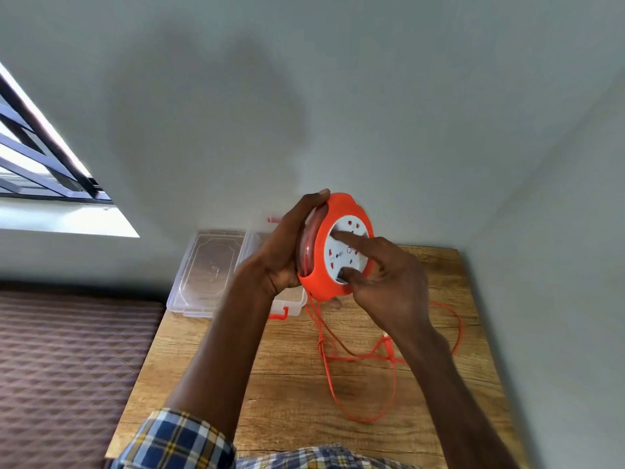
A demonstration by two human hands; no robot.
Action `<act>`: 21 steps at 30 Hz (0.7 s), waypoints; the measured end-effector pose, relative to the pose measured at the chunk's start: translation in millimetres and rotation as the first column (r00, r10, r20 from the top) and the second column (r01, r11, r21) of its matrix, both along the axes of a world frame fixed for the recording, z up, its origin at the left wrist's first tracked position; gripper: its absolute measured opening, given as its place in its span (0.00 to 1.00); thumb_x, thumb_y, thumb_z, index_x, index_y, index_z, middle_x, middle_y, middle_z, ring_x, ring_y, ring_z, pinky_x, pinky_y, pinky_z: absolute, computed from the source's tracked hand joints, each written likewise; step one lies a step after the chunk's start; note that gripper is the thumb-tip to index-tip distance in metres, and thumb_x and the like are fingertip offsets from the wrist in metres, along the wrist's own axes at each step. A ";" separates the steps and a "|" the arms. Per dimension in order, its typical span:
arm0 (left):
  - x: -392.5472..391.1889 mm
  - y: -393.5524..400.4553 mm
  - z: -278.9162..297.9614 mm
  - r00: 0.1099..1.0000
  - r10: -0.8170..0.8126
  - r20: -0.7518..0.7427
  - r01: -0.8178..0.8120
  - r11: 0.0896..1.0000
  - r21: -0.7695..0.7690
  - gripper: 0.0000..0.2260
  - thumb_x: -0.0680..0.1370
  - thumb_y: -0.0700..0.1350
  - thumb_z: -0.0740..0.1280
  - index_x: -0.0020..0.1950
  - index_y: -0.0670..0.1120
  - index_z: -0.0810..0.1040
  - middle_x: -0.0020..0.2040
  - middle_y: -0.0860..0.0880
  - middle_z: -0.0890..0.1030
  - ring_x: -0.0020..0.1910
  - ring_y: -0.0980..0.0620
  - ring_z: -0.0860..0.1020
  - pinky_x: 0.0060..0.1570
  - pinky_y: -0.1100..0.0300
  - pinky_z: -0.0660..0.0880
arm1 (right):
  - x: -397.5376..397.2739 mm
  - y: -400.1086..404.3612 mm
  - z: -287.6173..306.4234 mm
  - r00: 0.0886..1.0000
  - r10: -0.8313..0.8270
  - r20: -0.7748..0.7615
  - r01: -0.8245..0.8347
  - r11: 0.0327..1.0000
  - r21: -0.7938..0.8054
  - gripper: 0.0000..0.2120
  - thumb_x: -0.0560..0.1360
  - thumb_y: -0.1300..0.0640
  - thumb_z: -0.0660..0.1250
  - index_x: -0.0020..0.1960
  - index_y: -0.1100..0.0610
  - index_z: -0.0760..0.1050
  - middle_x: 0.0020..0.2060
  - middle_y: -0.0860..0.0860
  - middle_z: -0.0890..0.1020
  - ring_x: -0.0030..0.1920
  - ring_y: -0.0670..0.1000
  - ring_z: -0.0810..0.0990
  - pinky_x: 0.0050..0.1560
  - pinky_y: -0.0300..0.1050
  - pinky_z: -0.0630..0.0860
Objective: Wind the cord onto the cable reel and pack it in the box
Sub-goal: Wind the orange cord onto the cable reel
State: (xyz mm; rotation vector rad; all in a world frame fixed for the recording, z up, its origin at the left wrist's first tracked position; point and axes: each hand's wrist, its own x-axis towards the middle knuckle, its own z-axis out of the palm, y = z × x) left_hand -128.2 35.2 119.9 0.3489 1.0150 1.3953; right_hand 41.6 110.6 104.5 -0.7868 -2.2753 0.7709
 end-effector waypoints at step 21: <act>-4.0 -0.1 -4.0 0.998 0.008 0.057 -0.009 1.000 0.022 0.33 0.81 0.69 0.60 0.73 0.46 0.79 0.69 0.38 0.81 0.62 0.36 0.81 0.68 0.35 0.73 | 9.5 21.0 4.0 0.965 0.214 0.150 -0.242 0.948 0.206 0.30 0.75 0.65 0.73 0.67 0.35 0.76 0.68 0.48 0.70 0.62 0.50 0.73 0.49 0.48 0.82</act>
